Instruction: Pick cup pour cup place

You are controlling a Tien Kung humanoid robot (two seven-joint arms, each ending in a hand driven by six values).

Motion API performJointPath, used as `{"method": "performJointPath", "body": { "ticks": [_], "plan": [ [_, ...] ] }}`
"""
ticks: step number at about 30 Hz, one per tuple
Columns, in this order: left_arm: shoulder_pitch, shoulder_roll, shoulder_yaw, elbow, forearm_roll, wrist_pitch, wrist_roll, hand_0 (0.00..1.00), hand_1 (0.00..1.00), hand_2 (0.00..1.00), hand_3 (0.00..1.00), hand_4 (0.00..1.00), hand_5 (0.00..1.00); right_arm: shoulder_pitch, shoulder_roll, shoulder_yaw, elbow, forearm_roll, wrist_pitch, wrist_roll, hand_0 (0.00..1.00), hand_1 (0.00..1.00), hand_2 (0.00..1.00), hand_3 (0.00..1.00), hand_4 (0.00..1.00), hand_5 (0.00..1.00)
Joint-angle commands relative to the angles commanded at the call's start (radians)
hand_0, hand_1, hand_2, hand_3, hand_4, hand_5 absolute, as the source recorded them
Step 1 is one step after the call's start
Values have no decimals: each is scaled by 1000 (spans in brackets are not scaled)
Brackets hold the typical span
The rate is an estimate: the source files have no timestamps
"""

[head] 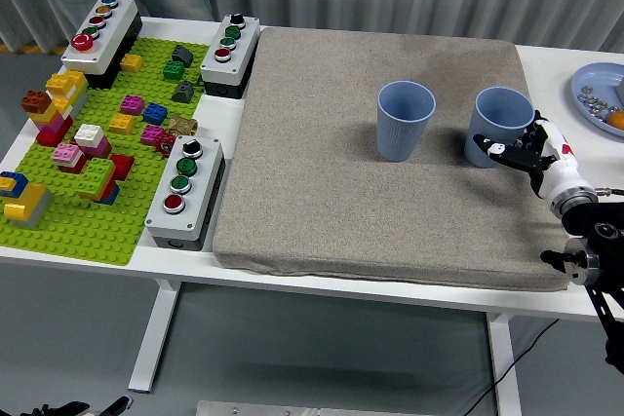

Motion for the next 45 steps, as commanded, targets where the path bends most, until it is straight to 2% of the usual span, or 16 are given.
{"method": "performJointPath", "body": {
  "ticks": [16,17,22,23,28,29,45],
  "plan": [
    [-2,1,5,0,-3,0,-1,767,759,816,659,496,998,19,8,-17,-13,8,0,-2,945,868,959,948,837,184],
    [-2,1,6,0,-4,0,-1,767,759,816,659,497,998,19,8,-18,-13,9,0,-2,940,847,918,896,839,178],
    [-4,1,3,0,-3,0,-1,767,759,816,659,497,998,20,8,-18,-15,38,-38,15,940,847,918,896,839,178],
    [-4,1,3,0,-3,0,-1,767,759,816,660,496,998,21,8,-18,-15,40,-40,16,898,801,816,794,818,155],
    [-4,1,2,0,-2,-1,0,767,759,816,660,496,998,20,7,-20,-15,49,-46,24,898,801,816,794,818,155],
    [-4,1,2,0,-1,-1,1,768,759,816,660,497,998,20,8,-20,-15,49,-45,24,881,784,749,758,777,105],
    [-4,1,2,0,-2,-1,2,767,759,816,660,496,998,18,6,-30,6,36,-42,12,878,784,751,749,787,118]
  ]
}}
